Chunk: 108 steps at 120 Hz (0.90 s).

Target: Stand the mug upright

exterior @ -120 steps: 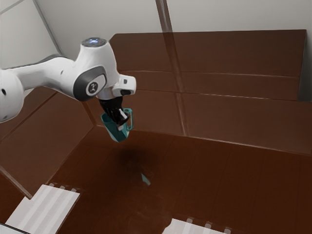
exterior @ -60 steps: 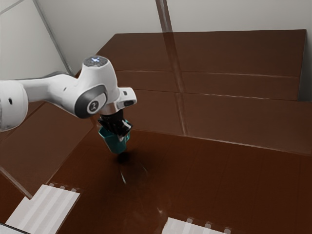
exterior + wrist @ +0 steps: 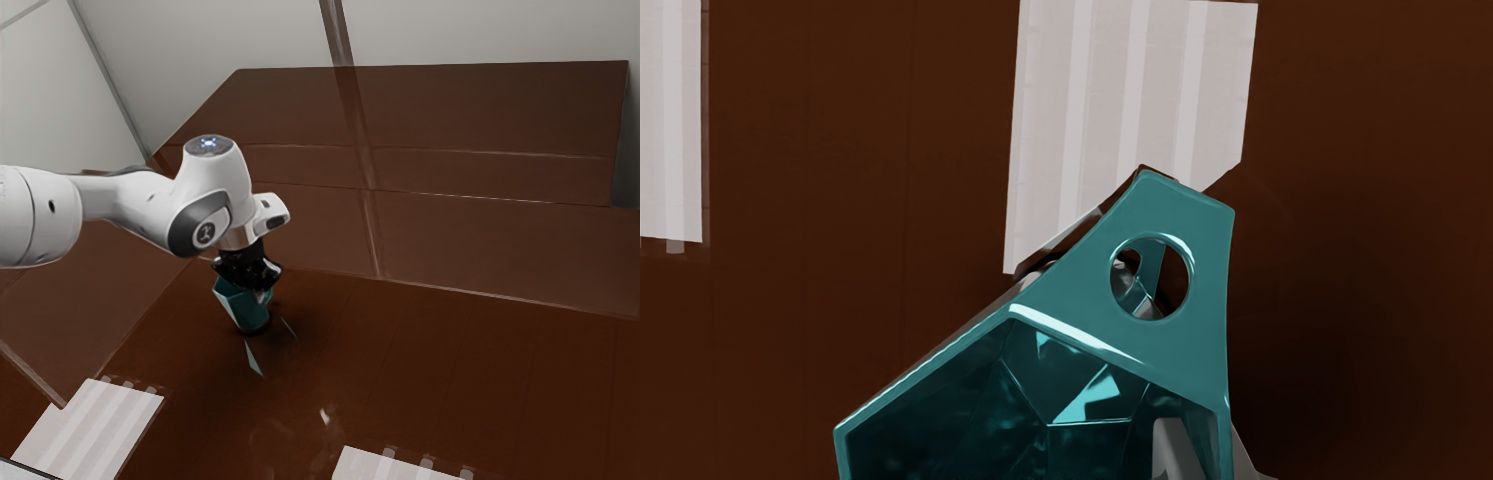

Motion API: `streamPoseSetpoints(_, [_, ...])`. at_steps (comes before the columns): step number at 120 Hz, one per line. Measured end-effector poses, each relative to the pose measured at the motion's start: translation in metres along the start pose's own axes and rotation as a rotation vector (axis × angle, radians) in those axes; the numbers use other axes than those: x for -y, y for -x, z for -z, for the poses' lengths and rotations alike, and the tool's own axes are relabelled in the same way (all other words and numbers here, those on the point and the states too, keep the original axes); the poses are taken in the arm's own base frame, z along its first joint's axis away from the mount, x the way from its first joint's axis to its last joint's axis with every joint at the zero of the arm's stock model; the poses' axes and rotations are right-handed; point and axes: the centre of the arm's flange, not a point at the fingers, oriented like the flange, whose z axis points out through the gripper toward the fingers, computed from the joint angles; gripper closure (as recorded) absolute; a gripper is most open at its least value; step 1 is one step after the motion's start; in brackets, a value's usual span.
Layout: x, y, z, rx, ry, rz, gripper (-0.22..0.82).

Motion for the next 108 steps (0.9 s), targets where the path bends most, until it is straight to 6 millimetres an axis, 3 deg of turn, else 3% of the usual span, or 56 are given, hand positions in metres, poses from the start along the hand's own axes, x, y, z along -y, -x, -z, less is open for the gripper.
streamPoseSetpoints(39, [0.000,-0.002,-0.008,0.004,0.004,0.052,0.77])
streamPoseSetpoints(61, [0.001,-0.002,-0.002,-0.003,0.010,0.064,0.38])
streamPoseSetpoints(75, [0.003,-0.002,0.012,-0.027,0.010,0.071,0.22])
streamPoseSetpoints(93, [0.006,0.000,0.043,-0.077,0.010,0.079,0.11])
streamPoseSetpoints(108, [-0.001,0.001,0.089,-0.158,0.018,0.069,0.06])
